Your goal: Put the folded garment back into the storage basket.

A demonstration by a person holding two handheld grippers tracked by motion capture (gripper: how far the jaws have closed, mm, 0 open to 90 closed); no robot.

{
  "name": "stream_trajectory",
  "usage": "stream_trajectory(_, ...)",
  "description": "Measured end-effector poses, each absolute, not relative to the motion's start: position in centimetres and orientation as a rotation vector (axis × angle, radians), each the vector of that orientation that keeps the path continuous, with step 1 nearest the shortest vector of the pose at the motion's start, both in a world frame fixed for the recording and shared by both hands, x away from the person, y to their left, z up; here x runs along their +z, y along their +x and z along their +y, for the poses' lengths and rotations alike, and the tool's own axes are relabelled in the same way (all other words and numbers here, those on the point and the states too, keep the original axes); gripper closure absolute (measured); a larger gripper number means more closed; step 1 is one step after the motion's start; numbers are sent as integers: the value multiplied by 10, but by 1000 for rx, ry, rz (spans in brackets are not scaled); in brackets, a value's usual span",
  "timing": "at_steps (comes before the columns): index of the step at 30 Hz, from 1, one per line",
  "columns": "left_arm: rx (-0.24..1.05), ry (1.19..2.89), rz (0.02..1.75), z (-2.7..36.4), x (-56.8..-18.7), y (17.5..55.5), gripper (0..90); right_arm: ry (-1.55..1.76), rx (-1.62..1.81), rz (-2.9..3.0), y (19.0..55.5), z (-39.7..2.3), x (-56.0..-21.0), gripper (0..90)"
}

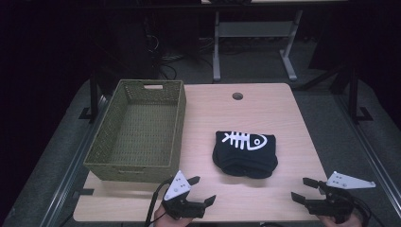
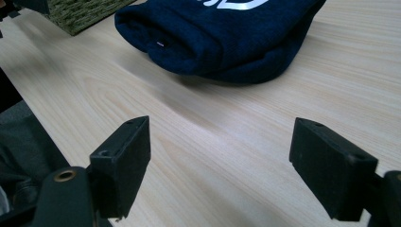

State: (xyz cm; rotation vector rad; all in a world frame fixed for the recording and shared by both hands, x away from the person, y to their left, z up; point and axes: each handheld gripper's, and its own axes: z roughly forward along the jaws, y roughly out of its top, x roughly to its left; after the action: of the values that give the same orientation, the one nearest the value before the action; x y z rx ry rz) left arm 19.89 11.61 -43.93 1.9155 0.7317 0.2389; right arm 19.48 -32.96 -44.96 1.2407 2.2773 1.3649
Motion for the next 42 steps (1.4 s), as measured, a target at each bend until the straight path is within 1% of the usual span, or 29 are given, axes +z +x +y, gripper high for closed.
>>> stream_trajectory(9,229,1923,727,110,-440,201,197,1284,1416,2274,199,-330,-448,191)
stream_trajectory(13,233,1916,735,105,-437,211,197,1281,1422,2286,206,-328,-444,175)
stream_trajectory(16,239,1911,738,99,-433,225,197,1276,1419,2303,217,-323,-435,161)
stream_trajectory(22,223,1884,774,94,-429,243,194,1267,1418,2320,232,-318,-428,161)
stream_trajectory(25,236,1881,764,90,-428,247,195,1273,1427,2331,241,-314,-424,162)
stream_trajectory(28,219,1878,773,84,-427,256,187,1256,1419,2340,250,-311,-420,162)
stream_trajectory(35,228,1886,783,76,-428,267,186,1243,1403,2366,268,-307,-415,164)
stream_trajectory(37,251,1878,803,75,-429,273,186,1250,1389,2375,275,-305,-414,164)
stream_trajectory(42,237,1860,850,73,-429,286,186,1255,1361,2399,288,-301,-414,167)
